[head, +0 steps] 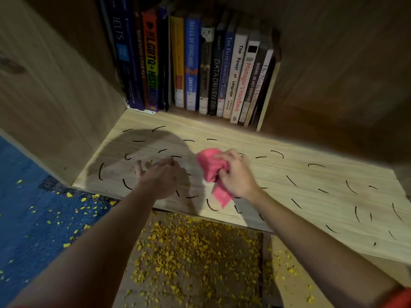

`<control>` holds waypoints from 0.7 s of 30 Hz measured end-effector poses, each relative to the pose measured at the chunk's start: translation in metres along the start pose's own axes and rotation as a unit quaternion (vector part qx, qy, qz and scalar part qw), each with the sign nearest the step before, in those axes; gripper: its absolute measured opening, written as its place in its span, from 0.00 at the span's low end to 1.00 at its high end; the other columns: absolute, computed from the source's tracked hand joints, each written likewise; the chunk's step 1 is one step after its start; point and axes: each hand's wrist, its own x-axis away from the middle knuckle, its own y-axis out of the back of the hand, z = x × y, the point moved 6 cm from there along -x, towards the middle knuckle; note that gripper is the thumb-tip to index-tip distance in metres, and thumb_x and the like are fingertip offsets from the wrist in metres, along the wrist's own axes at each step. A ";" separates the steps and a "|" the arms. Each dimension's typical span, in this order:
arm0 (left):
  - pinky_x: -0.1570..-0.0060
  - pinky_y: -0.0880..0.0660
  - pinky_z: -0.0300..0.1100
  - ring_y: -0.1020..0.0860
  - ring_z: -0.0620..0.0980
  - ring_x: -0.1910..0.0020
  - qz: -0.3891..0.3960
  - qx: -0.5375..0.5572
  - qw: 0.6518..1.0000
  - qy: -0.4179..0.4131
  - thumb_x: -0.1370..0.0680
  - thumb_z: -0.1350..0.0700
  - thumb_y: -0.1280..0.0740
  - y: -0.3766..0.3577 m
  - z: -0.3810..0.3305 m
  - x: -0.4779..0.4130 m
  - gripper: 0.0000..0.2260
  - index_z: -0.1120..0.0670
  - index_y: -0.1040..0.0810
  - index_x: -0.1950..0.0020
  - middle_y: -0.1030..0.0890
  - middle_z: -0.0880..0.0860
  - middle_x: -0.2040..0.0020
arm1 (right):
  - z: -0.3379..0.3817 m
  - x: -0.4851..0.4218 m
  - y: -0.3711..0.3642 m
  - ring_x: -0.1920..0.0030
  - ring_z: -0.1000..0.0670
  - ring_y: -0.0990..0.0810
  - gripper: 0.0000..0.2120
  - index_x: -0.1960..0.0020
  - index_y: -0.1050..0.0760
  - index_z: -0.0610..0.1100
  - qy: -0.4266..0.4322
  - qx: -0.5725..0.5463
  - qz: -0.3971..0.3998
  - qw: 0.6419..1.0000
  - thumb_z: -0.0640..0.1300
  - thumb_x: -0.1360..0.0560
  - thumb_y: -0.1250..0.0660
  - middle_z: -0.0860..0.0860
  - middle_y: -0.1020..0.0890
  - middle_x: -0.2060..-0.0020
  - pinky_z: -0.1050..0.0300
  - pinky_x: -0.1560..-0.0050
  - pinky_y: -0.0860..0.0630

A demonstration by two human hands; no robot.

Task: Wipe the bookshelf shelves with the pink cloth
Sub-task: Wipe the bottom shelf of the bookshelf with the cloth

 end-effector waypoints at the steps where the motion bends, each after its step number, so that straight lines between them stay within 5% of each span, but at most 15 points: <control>1: 0.31 0.53 0.65 0.36 0.53 0.30 -0.003 0.002 1.000 0.004 0.20 0.56 0.48 0.000 0.001 0.001 0.19 0.50 0.36 0.28 0.38 0.47 0.29 | -0.006 -0.005 0.006 0.39 0.46 0.33 0.21 0.32 0.30 0.47 -0.032 0.014 -0.019 0.999 0.36 0.25 0.39 0.53 0.31 0.46 0.67 0.49 0.47; 4: 0.31 0.55 0.67 0.37 0.54 0.30 -0.005 0.000 1.000 0.005 0.19 0.58 0.50 0.002 -0.002 0.001 0.18 0.52 0.35 0.29 0.38 0.48 0.28 | -0.002 -0.003 0.002 0.39 0.43 0.33 0.22 0.31 0.32 0.47 -0.071 0.053 0.000 0.996 0.38 0.24 0.40 0.47 0.31 0.39 0.59 0.40 0.43; 8: 0.29 0.60 0.58 0.47 0.50 0.24 -0.005 0.062 0.998 -0.018 0.18 0.55 0.49 0.000 0.013 0.006 0.20 0.45 0.38 0.26 0.46 0.43 0.23 | 0.035 0.043 -0.028 0.41 0.42 0.34 0.23 0.30 0.33 0.48 -0.012 0.107 0.009 0.994 0.40 0.25 0.40 0.48 0.33 0.35 0.54 0.37 0.40; 12: 0.29 0.61 0.53 0.51 0.44 0.24 -0.085 0.136 0.986 -0.050 0.19 0.50 0.47 -0.011 0.047 0.039 0.20 0.39 0.41 0.27 0.44 0.42 0.24 | 0.066 0.079 -0.043 0.42 0.42 0.34 0.21 0.34 0.28 0.49 0.043 0.046 0.033 0.997 0.38 0.25 0.40 0.49 0.29 0.38 0.53 0.38 0.36; 17: 0.31 0.53 0.50 0.40 0.50 0.29 -0.233 0.112 0.966 -0.018 0.20 0.57 0.41 -0.024 0.061 0.083 0.19 0.45 0.32 0.30 0.33 0.47 0.30 | 0.055 0.065 -0.026 0.41 0.43 0.34 0.21 0.31 0.31 0.47 -0.039 0.008 -0.017 0.999 0.38 0.24 0.40 0.48 0.30 0.40 0.56 0.38 0.39; 21: 0.31 0.52 0.54 0.34 0.52 0.34 -0.250 0.136 0.957 0.060 0.19 0.54 0.43 -0.036 0.071 0.093 0.17 0.49 0.30 0.31 0.31 0.50 0.34 | 0.069 0.064 -0.046 0.41 0.41 0.35 0.24 0.29 0.34 0.49 -0.064 0.042 -0.007 0.997 0.37 0.24 0.41 0.48 0.33 0.35 0.53 0.39 0.37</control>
